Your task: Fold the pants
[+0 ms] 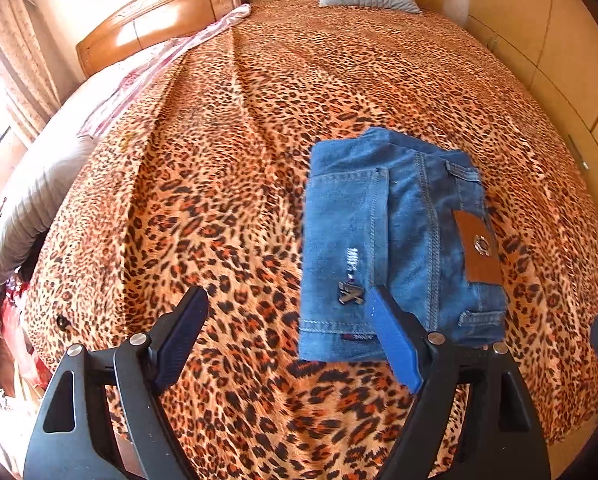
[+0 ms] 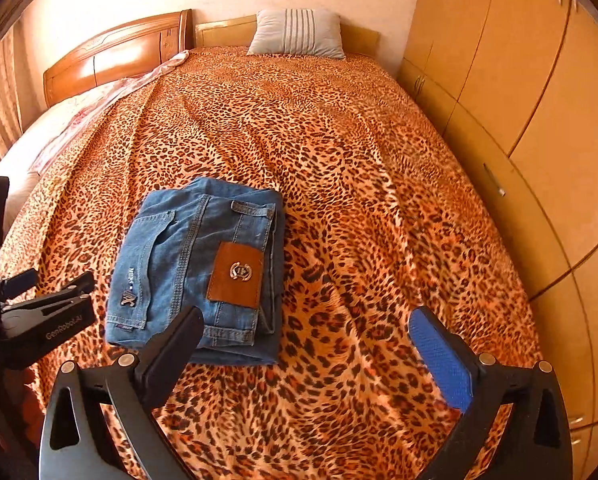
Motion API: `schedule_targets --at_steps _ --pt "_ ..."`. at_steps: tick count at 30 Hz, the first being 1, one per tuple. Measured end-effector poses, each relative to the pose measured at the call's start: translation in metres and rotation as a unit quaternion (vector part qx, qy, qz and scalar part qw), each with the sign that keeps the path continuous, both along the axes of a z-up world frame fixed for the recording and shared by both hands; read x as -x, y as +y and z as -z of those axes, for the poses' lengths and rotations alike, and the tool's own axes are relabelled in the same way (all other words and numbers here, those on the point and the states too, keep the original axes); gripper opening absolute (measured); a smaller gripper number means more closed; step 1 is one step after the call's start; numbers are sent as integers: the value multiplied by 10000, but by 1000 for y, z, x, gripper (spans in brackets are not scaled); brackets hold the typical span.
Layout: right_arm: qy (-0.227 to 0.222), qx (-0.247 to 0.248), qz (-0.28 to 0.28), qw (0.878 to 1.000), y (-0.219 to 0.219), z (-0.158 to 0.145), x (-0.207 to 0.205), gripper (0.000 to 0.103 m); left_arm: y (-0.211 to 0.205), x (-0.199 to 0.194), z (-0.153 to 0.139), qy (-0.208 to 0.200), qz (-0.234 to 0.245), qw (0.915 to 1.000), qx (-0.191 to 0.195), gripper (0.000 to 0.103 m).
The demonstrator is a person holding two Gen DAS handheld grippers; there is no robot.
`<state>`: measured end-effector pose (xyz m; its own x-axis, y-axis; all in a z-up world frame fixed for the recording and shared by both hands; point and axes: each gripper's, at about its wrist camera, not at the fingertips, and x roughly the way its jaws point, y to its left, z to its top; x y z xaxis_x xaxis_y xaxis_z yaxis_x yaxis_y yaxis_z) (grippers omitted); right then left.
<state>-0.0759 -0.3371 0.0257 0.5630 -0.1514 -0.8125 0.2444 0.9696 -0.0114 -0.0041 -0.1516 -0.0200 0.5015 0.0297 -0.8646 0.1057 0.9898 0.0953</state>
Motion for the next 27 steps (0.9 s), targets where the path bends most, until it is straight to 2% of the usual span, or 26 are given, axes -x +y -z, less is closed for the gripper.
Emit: schedule_targets --at_steps 2,4,10,17,27 --pt "11 -425 169 9990 -5 8 11 103 -2 7 2 93 164 9996 231 82" --pt "114 -604 367 9974 -9 17 20 103 -6 14 3 107 220 9993 276 82" --pt "109 -422 625 9971 -9 22 41 103 -18 33 -1 -87 483 9984 272 82" --pt "-32 -102 611 9981 -9 12 46 103 -18 38 -4 -129 438 9984 319 82" --pt "58 -198 782 9967 -19 15 54 103 -16 41 -14 -404 462 9973 393 82"
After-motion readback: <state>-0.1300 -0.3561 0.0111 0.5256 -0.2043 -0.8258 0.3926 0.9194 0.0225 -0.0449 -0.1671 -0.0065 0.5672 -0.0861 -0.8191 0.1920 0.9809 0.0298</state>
